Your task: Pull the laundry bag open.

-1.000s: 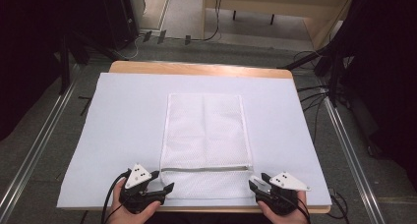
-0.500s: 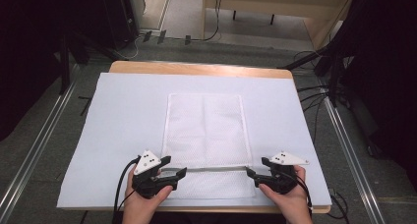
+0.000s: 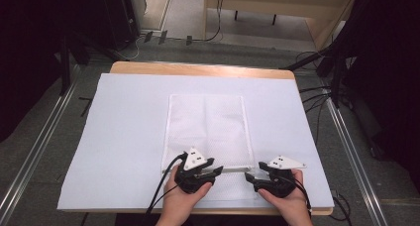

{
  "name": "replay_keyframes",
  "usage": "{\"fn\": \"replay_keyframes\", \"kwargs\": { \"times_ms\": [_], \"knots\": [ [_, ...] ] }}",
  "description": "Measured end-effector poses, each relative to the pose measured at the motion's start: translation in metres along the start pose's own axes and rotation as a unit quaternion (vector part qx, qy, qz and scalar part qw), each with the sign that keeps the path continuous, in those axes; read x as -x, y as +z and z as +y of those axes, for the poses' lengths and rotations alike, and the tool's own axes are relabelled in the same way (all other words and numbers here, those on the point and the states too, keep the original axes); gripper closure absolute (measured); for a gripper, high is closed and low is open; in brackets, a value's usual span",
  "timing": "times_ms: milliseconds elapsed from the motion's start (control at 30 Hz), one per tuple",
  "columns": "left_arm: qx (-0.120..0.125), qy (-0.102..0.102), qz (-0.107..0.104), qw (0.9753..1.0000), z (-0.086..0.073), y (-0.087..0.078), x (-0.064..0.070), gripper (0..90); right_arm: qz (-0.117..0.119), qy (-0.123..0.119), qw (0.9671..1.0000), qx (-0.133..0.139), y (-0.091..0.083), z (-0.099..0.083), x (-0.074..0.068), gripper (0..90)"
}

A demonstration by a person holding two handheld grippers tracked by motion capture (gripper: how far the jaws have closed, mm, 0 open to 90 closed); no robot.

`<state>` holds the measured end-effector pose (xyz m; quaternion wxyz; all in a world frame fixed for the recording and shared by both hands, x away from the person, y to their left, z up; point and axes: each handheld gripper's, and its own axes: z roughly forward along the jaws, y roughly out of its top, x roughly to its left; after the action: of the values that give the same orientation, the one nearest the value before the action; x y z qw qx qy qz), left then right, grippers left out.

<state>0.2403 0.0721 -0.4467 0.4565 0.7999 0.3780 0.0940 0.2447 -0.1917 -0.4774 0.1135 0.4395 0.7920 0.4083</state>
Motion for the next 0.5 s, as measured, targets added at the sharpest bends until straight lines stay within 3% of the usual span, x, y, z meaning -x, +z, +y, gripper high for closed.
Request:
{"fn": "replay_keyframes", "kwargs": {
  "times_ms": [100,200,300,500],
  "knots": [
    [-0.008,0.009,0.000,0.9999,0.003,0.013,0.006,70.8,0.007,0.000,1.0000,-0.004,0.003,0.001,-0.001,38.5],
    [-0.014,0.004,0.001,0.9999,0.005,0.023,0.009,72.8,0.011,-0.003,0.9998,-0.016,0.007,-0.002,-0.004,38.8],
    [-0.020,-0.008,-0.003,0.9998,0.005,0.032,0.009,75.6,0.001,-0.016,0.9998,-0.008,0.008,-0.005,-0.008,39.4],
    [-0.048,-0.019,0.006,0.9986,0.002,0.051,0.010,80.5,-0.005,-0.005,1.0000,-0.004,0.007,-0.005,-0.007,52.4]
  ]
}}
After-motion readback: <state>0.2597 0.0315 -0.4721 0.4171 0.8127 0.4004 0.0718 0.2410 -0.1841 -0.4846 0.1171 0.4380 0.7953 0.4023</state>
